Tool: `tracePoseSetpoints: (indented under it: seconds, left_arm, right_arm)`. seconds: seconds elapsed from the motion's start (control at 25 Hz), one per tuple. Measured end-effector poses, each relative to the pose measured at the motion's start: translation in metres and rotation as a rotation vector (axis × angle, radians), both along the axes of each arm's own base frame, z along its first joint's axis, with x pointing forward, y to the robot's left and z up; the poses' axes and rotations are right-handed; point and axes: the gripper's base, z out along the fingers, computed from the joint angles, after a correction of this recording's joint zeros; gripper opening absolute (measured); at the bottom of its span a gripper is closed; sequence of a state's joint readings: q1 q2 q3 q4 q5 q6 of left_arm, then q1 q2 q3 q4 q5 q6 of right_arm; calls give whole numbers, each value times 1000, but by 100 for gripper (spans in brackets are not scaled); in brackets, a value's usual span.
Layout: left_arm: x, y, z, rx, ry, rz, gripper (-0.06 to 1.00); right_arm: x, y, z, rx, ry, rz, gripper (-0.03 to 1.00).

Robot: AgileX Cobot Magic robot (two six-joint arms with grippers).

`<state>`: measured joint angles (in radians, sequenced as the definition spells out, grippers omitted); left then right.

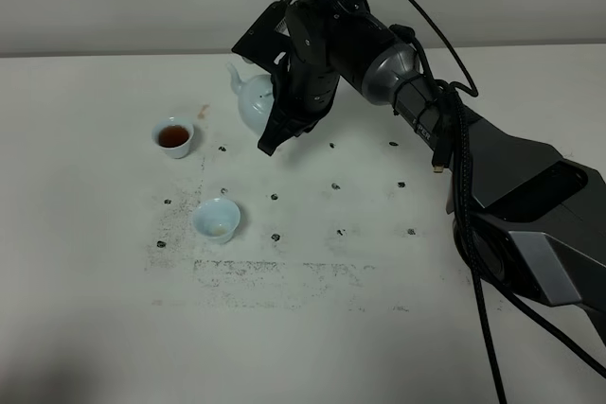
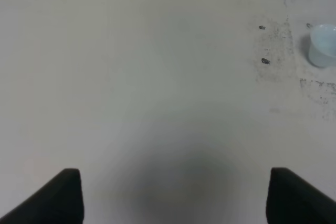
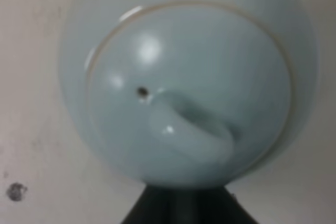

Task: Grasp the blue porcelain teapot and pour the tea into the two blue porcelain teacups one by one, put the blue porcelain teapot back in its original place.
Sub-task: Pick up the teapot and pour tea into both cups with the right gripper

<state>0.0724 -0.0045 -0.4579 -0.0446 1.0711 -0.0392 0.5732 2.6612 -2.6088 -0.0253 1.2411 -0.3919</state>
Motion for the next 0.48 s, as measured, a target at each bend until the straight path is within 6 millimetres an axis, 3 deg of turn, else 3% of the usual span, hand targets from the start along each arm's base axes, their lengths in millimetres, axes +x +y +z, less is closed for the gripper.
tracePoseSetpoints:
  seconds: [0.24, 0.48]
  left_arm:
    - [0, 0, 0, 0, 0, 0, 68]
    - [0, 0, 0, 0, 0, 0, 68]
  right_arm:
    - [-1, 0, 5, 10, -2, 0, 6]
    - [-6, -7, 51, 51, -64, -6, 6]
